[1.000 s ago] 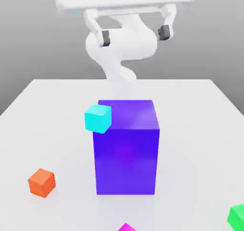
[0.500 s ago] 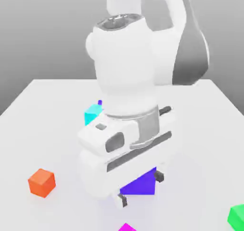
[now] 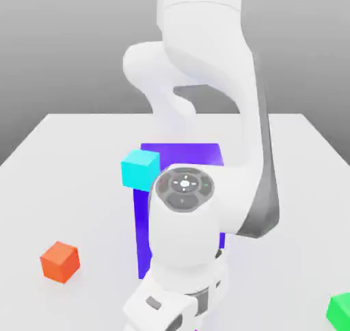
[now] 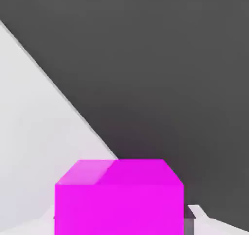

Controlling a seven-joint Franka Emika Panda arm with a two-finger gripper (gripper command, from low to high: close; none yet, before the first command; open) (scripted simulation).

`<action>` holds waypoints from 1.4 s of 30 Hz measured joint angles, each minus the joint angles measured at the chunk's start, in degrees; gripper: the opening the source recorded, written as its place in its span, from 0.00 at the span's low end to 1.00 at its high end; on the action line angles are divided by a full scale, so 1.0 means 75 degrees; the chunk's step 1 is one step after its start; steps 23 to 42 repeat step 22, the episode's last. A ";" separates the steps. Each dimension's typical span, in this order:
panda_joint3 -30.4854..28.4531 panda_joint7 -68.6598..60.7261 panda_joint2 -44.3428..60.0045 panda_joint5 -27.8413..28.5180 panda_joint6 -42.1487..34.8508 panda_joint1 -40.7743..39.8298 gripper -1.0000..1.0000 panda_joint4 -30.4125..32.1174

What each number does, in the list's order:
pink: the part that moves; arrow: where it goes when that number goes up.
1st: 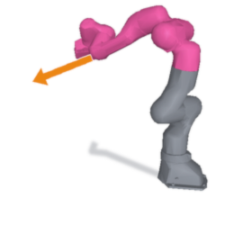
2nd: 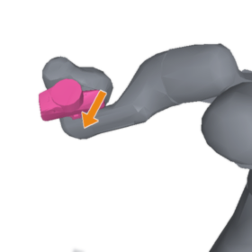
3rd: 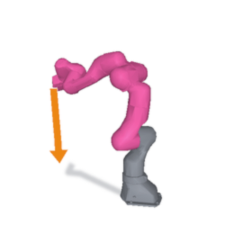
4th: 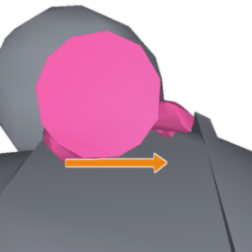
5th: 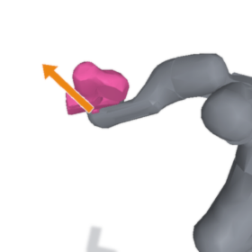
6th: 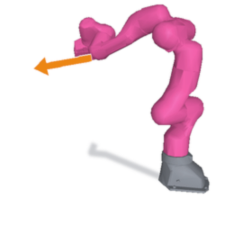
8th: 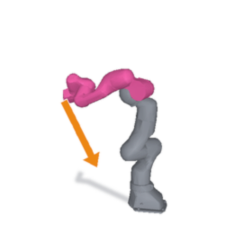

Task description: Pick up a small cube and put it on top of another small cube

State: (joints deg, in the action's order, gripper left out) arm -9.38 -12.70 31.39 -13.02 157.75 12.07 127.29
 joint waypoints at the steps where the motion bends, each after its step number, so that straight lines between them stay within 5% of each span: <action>1: -0.0038 0.0024 -0.0096 0.0036 -0.0071 0.0032 0.00 0.0022; 6: -0.0291 0.0424 -0.1179 0.0481 -0.0960 0.0502 0.00 0.0215; 14: 0.0552 0.1701 -0.1623 0.1242 -0.1763 0.2415 0.00 -0.0212; 18: 0.0841 0.2037 -0.1006 0.1405 -0.1339 0.2979 0.00 -0.0439; 19: 0.0863 0.2039 -0.0784 0.1391 -0.1140 0.2993 1.00 -0.0461; 42: 0.0863 0.2038 -0.0784 0.1391 -0.1140 0.2993 1.00 -0.0461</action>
